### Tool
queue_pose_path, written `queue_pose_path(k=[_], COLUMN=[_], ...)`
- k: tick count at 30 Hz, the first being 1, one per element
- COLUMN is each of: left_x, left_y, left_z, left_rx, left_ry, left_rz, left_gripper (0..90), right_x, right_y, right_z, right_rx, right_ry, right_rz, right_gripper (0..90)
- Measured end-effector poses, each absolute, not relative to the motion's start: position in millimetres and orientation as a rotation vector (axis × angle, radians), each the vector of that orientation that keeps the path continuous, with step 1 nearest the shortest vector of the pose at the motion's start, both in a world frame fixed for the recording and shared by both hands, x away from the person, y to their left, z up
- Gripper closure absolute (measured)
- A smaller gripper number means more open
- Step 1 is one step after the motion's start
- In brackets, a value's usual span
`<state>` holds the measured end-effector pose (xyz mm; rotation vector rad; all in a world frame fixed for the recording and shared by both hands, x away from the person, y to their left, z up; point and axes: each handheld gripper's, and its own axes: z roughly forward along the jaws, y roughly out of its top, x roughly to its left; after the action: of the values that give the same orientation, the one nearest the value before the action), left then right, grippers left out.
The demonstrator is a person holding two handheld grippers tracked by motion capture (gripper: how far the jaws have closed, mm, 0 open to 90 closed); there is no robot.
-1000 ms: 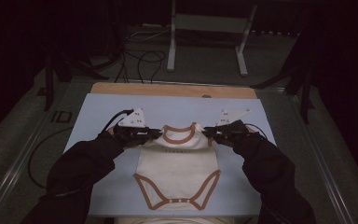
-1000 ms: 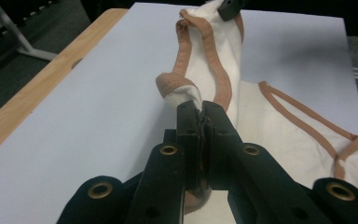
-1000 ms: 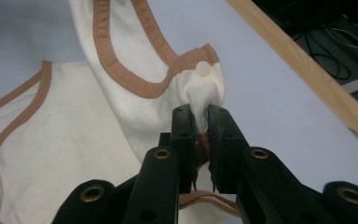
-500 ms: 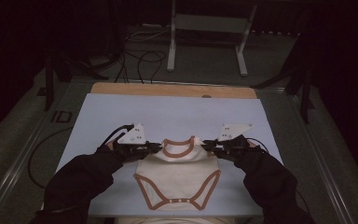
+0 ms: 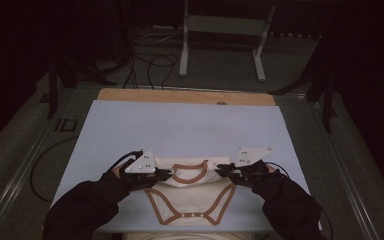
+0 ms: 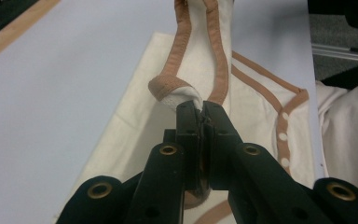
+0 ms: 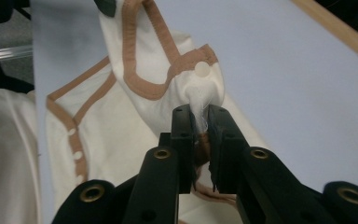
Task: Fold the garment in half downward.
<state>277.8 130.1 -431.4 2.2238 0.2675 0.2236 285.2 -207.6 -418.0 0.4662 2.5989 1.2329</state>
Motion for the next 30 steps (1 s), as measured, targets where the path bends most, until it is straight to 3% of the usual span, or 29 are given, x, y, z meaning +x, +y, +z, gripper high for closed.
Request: queue_pose_path(k=[25,27,29,30], left_x=[244,244,247,248], left_y=[132,132,134,134], left_z=[-481,-487,-489,-490], left_rx=[2.230,2.240,2.247,2.240], left_ry=[0.340,0.373,0.424,0.435], left_rz=[0.049,0.045,0.066,0.059], left_gripper=[84.2,79.1,57.7,53.4], right_x=[250,249,248,249], right_y=[-213,-211,-209,-209], right_z=[-459,-464,-468,-470], right_rx=[0.523,0.534,0.547,0.574], right_ry=[2.731,2.759,2.771,2.773], right_rz=[1.240,1.235,1.214,1.211], right_gripper=[80.9,77.7,66.2,59.4])
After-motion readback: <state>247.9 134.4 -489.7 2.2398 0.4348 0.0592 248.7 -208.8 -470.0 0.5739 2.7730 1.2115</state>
